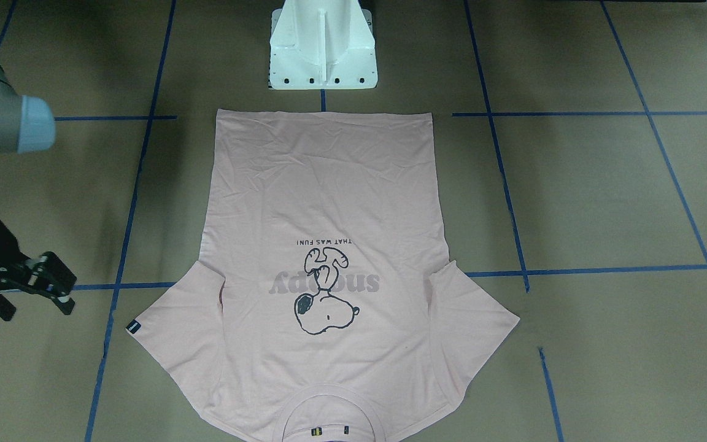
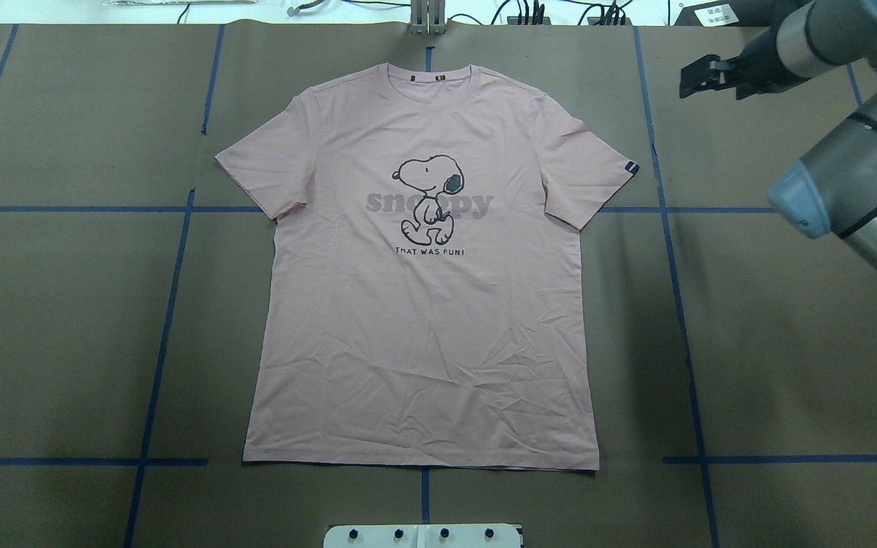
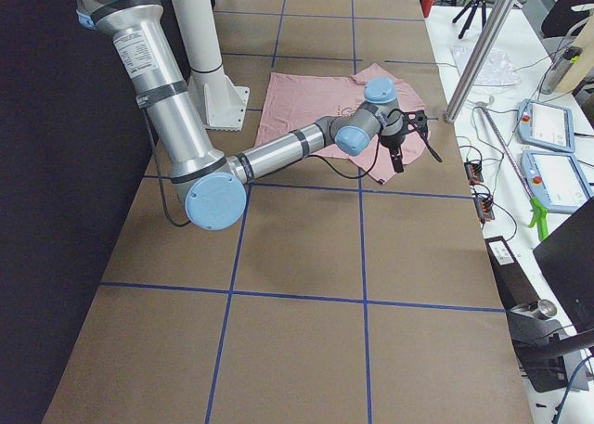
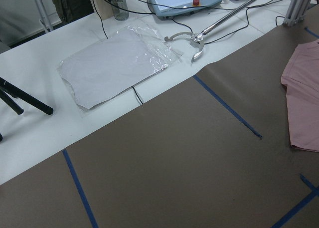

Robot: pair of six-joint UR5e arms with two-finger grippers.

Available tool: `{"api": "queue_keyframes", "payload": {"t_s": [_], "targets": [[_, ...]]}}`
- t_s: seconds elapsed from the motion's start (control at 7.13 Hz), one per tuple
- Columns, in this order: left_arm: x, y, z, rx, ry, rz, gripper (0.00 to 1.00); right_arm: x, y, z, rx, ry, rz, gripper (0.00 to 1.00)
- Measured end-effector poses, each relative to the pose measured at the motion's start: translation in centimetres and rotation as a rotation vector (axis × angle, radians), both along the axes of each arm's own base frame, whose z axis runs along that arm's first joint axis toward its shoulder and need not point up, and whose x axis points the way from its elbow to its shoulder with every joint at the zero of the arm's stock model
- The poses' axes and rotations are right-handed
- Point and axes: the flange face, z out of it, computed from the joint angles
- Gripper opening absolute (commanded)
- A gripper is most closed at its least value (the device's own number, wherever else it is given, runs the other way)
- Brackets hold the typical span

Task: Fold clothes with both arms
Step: 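Press the right gripper on the shirt's sleeve nearest it, folding it inward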

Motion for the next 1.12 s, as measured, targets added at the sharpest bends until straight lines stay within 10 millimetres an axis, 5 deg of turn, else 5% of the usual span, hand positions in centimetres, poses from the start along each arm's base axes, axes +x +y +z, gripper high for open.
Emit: {"api": "queue_keyframes", "payload": {"t_s": [0.42, 0.7, 1.12], "targets": [[0.4, 0.0, 0.0, 0.000, 0.000, 0.007, 1.00, -9.9, 0.0, 2.4, -0.017, 0.023, 0.107, 0.64], [0.4, 0.0, 0.1, -0.001, 0.000, 0.007, 1.00, -12.6, 0.8, 3.7, -0.032, 0.039, 0.125, 0.62], [0.4, 0.0, 0.0, 0.000, 0.000, 0.008, 1.00, -13.9, 1.6, 5.5, -0.045, 0.070, 0.126, 0.58]]}}
